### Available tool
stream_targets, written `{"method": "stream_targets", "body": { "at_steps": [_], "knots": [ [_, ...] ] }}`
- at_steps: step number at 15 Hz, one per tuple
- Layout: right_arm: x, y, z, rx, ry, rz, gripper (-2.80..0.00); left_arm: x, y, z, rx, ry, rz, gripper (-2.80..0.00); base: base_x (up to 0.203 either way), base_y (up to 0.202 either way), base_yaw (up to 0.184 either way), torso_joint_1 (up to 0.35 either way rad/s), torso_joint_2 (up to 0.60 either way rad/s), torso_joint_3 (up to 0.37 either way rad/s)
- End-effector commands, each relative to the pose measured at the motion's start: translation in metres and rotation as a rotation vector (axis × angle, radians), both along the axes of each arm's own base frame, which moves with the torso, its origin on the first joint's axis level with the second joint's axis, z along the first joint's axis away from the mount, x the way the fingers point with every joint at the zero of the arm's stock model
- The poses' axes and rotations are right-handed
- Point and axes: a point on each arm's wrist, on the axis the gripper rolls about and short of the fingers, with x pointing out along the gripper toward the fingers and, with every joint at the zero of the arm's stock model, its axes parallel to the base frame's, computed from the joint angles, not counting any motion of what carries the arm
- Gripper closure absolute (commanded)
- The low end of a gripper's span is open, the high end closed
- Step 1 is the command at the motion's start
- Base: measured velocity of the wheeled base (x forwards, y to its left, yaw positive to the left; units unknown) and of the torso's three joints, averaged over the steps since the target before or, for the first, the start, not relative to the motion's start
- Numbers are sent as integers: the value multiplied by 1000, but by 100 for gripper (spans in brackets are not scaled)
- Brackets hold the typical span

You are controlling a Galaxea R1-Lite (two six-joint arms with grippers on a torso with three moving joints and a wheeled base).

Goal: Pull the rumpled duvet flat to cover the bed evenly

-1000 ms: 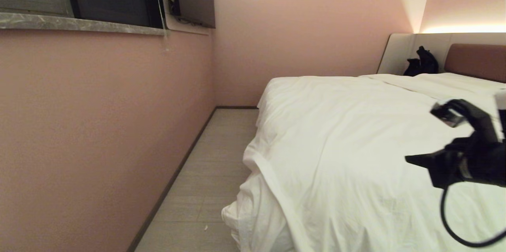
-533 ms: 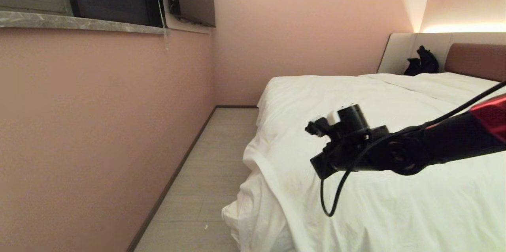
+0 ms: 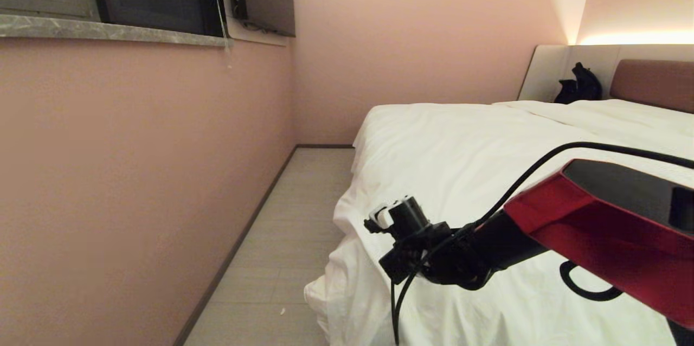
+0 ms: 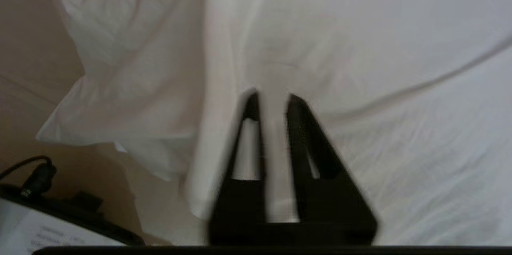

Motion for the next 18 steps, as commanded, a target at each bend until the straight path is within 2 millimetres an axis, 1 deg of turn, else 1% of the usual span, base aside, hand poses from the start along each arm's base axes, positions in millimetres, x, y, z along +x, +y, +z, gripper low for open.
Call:
{"method": "stream_targets", "body": {
  "at_steps": [1,2,4,6,9,11,14,16,18],
  "knots": [
    [-2,11,-19,-59,-12,-29,-280,0,0,0,0,0,1,0,0,0,0,0,0,0],
    [-2,15,-24,-65,-15,-26,-280,0,0,0,0,3,0,0,0,0,0,0,0,0],
    [-2,18,-24,-63,-23,-23,-280,0,0,0,0,1,-1,0,0,0,0,0,0,0],
    [1,30,-33,-66,-34,-17,-280,0,0,0,0,3,0,0,0,0,0,0,0,0],
    [2,33,-36,-69,-36,-15,-280,0,0,0,0,2,-1,0,0,0,0,0,0,0],
    [7,40,-49,-78,-38,-18,-280,0,0,0,0,0,-1,0,0,0,0,0,0,0],
    [10,45,-58,-100,-50,-35,-280,0,0,0,0,0,-1,0,0,0,0,0,0,0],
    [14,48,-69,-130,-59,-53,-280,0,0,0,0,1,0,0,0,0,0,0,0,0],
    [16,49,-72,-147,-63,-65,-280,0,0,0,0,0,-1,0,0,0,0,0,0,0]
  ]
}}
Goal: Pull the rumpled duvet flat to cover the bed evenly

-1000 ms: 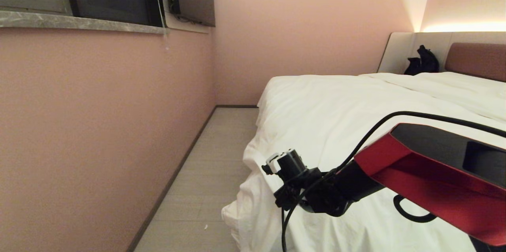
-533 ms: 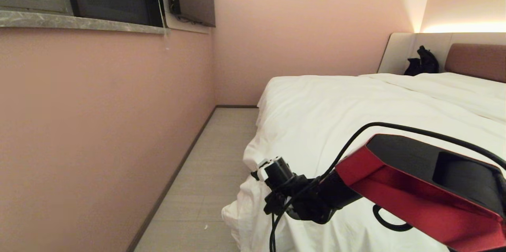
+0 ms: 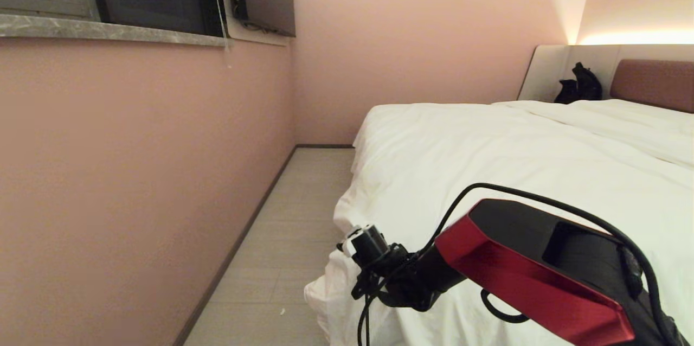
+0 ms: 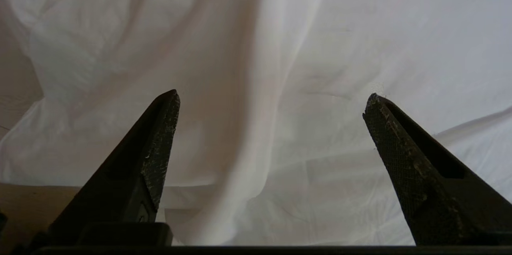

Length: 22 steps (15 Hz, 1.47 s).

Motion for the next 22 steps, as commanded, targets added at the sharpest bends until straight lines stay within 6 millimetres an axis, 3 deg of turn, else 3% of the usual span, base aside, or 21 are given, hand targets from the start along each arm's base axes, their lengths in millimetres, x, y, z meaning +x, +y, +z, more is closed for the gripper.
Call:
{"method": "stream_targets", "body": {
  "at_steps": [1,6,7,22],
  "knots": [
    [2,0,-8,-29,-1,-19,-280,0,0,0,0,2,1,0,0,0,0,0,0,0],
    [1,-2,-8,-78,15,-39,-280,0,0,0,0,0,-1,0,0,0,0,0,0,0],
    [0,-2,-8,-87,27,-39,0,0,0,0,0,0,0,0,0,0,0,0,0,0],
    [-3,-1,-6,-105,62,-32,0,0,0,0,0,1,0,0,0,0,0,0,0,0]
  ]
}}
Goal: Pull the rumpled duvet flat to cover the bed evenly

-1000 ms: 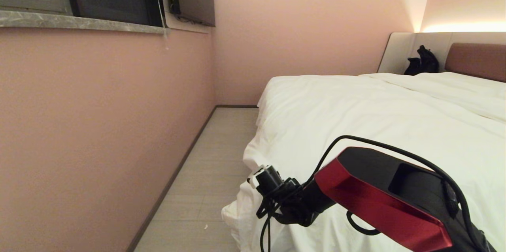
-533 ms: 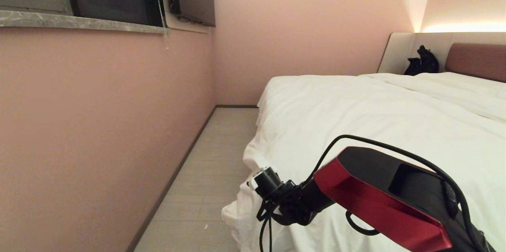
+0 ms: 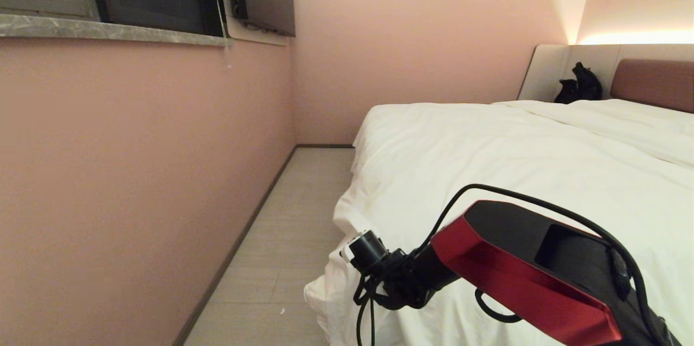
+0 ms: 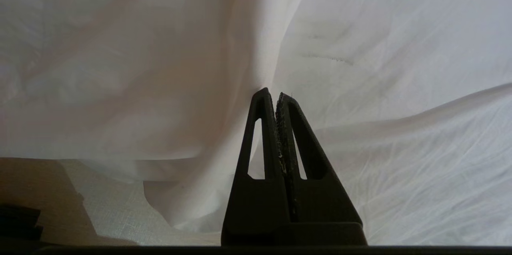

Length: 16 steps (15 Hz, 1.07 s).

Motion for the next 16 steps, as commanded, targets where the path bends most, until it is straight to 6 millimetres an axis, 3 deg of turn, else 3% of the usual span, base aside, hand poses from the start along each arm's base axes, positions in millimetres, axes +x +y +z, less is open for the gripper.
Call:
{"method": "stream_targets", "body": {
  "at_steps": [1,7,9,11,13,16],
  "knots": [
    [-4,5,5,7,-8,16,0,0,0,0,0,1,0,0,0,0,0,0,0,0],
    [-51,49,28,55,-16,157,0,0,0,0,0,2,0,0,0,0,0,0,0,0],
    [-56,54,33,69,-24,168,0,0,0,0,0,2,1,0,0,0,0,0,0,0],
    [-69,61,74,143,-82,193,0,0,0,0,0,2,1,0,0,0,0,0,0,0],
    [-73,55,110,207,-133,185,0,0,0,0,0,2,0,0,0,0,0,0,0,0],
    [-77,20,183,328,-243,133,0,0,0,0,0,1,0,0,0,0,0,0,0,0]
  ]
}}
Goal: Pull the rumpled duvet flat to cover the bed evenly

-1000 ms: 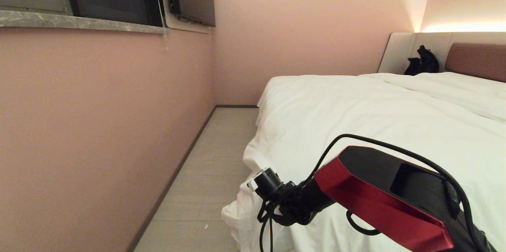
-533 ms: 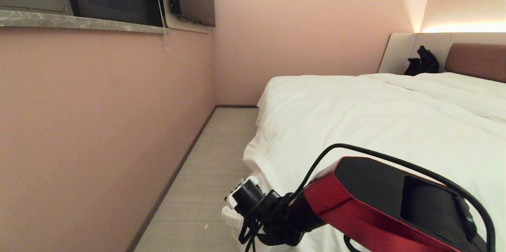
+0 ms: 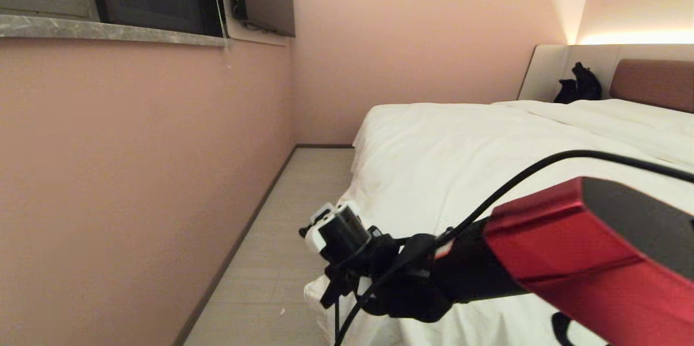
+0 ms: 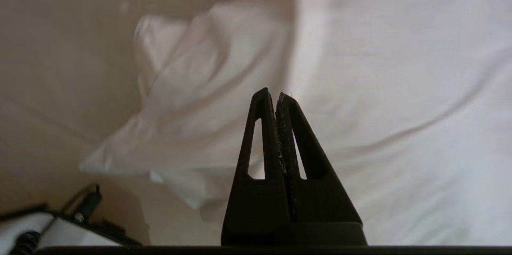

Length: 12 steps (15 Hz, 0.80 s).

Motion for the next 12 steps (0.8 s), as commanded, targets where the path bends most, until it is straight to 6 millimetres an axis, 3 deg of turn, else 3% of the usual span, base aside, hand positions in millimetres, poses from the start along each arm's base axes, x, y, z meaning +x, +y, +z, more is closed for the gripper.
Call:
{"method": "stream_targets", "body": {
  "at_steps": [1,2,4,6,7,9,12],
  "knots": [
    [-12,-42,87,156,-124,-49,0,0,0,0,0,1,0,0,0,0,0,0,0,0],
    [-17,-60,109,197,-159,-72,0,0,0,0,0,1,0,0,0,0,0,0,0,0],
    [-22,-96,137,241,-207,-130,0,0,0,0,0,0,0,0,0,0,0,0,0,0],
    [-50,-163,190,353,-332,-219,0,0,0,0,0,0,0,0,0,0,0,0,0,0],
    [-79,-203,218,425,-423,-268,0,0,0,0,0,0,-1,0,0,0,0,0,0,0],
    [-131,-259,242,510,-554,-338,0,0,0,0,1,2,-1,0,0,0,0,0,0,0],
    [-212,-318,243,590,-733,-438,0,0,0,0,0,0,-1,0,0,0,0,0,0,0]
  ]
}}
